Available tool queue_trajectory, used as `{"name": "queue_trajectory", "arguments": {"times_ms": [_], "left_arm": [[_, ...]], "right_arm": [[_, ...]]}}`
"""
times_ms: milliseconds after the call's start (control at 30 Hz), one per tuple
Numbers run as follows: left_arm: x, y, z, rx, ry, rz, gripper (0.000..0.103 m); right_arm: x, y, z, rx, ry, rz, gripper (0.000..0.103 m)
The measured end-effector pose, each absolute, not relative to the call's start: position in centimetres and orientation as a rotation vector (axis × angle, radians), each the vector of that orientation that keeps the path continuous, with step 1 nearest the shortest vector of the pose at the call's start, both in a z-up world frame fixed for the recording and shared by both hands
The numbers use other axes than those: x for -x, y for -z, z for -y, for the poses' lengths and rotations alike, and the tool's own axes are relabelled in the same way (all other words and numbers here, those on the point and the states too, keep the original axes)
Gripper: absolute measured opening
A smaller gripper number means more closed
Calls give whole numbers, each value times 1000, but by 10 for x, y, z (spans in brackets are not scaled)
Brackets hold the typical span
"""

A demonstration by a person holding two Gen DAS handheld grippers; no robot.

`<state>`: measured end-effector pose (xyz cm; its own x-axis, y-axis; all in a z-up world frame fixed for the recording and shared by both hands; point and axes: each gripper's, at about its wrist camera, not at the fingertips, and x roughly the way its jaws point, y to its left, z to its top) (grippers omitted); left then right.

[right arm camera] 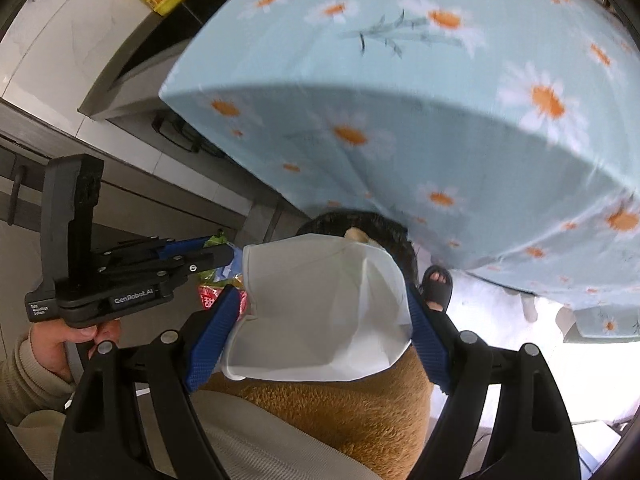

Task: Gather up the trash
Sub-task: 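Open both tools over the bin, dropping the wrapper and napkin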

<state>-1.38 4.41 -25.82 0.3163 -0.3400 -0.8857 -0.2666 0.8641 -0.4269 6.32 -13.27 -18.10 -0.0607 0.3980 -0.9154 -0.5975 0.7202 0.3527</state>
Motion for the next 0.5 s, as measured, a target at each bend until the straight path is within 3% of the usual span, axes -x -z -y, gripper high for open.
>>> {"name": "queue_trajectory", "arguments": {"times_ms": [500], "left_arm": [[19, 309, -43, 625, -3, -1353, 21]], "right_arm": [[-61, 243, 131, 145, -770, -1532, 81]]}}
